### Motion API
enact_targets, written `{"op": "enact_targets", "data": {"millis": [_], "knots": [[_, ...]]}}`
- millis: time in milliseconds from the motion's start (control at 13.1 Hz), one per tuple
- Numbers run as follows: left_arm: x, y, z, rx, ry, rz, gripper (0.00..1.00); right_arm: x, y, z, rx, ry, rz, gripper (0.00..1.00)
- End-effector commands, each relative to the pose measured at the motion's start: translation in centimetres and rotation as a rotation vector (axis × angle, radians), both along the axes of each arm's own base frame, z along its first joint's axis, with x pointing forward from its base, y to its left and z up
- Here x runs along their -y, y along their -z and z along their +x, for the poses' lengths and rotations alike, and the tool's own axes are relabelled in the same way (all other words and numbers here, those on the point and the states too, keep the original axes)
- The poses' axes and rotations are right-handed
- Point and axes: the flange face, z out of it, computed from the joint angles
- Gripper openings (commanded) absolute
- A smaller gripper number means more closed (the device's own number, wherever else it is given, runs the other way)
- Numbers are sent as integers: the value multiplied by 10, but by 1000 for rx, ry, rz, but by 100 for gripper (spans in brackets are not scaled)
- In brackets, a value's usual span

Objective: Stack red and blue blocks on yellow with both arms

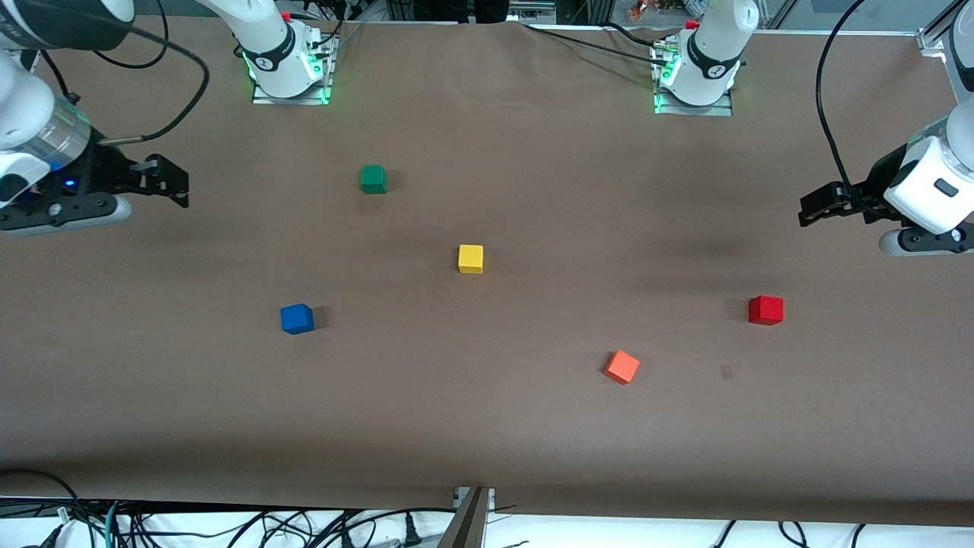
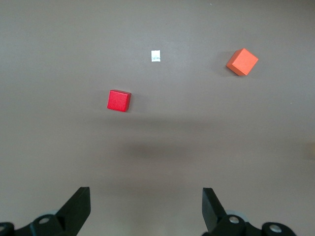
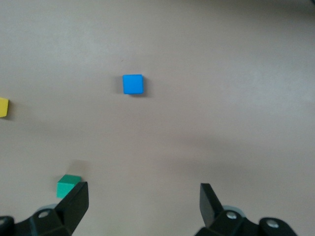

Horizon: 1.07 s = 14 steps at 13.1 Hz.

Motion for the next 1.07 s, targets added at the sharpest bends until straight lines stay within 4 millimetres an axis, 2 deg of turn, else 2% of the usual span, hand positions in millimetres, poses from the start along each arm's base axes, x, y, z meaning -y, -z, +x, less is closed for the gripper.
{"op": "enact_targets", "data": {"millis": [0,153,536,766,919,996], "knots": [[-4,-6,3,3,-10,-19,100,-5,-6,-11,-45,117,-17,100],[-4,-6,3,2,-8,-11,100,-14,-8,-10,-25,97,-25,100],[-7,0,5,-6,-4,-6,100,-15,-18,-9,-9,86,-13,100],[-20,37,21,-59,-19,-8,100,-16,-20,-9,-10,58,-7,100],[-40,62,32,-76,-50,-12,100,-15,-21,-9,-7,58,-7,100],[-59,81,36,-80,-68,-12,100,-15,-20,-9,-9,59,-6,100]]}}
